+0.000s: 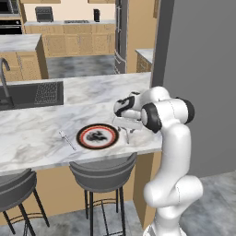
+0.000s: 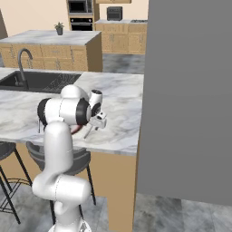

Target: Take the fork and place it on the left side of the plate. Then take the spoon and place it on the right side of the plate. Make sure they're directly next to the plate.

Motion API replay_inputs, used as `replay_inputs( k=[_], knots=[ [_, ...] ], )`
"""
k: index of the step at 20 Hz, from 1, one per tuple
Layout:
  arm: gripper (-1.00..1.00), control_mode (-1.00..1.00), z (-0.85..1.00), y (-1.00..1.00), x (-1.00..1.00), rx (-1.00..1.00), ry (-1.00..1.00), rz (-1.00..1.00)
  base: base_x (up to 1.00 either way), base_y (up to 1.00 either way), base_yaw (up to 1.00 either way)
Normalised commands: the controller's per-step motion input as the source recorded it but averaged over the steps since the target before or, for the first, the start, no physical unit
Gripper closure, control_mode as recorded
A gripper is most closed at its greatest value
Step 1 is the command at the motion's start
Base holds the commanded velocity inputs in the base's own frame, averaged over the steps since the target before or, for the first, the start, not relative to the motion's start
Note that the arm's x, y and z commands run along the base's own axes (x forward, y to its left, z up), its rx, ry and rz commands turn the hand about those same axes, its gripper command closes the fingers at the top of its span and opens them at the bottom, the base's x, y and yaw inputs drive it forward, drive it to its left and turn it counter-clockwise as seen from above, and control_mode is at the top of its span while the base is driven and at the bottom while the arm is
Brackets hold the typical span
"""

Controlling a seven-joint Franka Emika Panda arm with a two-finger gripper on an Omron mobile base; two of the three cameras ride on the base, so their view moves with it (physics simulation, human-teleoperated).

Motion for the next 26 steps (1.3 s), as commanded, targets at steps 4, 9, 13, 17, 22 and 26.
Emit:
replay_inputs(
  k=[4, 9, 13, 17, 22, 26],
  knots=[
    [-1.00, -1.00, 0.35, 0.00, 0.00, 0.02, 0.00, 0.01, 0.00, 0.00, 0.00],
    [-1.00, -1.00, 0.59, -0.26, -0.23, 0.00, 0.00, 0.00, 0.00, 0.00, 0.00],
    [-1.00, -1.00, 0.52, -0.16, -0.74, 0.00, 0.00, 0.00, 0.00, 0.00, 0.00],
    [-1.00, -1.00, 0.41, -0.02, -1.00, 0.00, 0.06, 0.00, 0.00, 0.00, 0.00],
    [-1.00, -1.00, 0.41, 0.00, -1.00, -0.01, 0.07, 0.01, 0.00, 0.00, 0.00],
    [-1.00, -1.00, 0.28, 0.00, -1.00, -0.09, 0.07, 0.04, 0.00, 0.00, 0.00]
  ],
)
